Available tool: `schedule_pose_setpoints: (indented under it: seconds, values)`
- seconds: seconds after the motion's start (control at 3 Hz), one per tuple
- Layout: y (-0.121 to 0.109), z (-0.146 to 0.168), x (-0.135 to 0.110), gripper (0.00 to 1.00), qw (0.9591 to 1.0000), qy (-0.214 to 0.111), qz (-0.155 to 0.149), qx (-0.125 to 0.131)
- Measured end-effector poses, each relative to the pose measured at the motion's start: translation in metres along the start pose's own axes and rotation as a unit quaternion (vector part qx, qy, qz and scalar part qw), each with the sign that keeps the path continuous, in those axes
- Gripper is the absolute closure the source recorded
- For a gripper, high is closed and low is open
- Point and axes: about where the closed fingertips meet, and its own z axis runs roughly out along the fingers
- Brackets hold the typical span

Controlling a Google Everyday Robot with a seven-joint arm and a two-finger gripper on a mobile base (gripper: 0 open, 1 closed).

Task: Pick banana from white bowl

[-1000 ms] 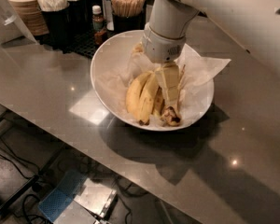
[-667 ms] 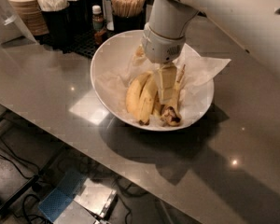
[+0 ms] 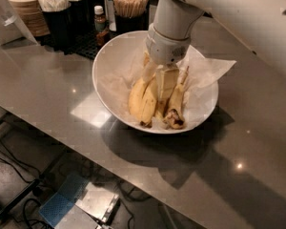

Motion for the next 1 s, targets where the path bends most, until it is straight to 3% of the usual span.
schedule_pose_setpoints:
  seconds: [0.33, 0.67, 1.0]
  values:
    - [0.000, 0.000, 0.000, 0.88, 1.0000, 0.000, 0.000, 0.000]
    - [0.000, 0.000, 0.000, 1.00, 1.0000, 0.000, 0.000, 0.000]
    - [0.005, -0.022, -0.005, 1.00, 0.9989, 0.003, 0.004, 0.046]
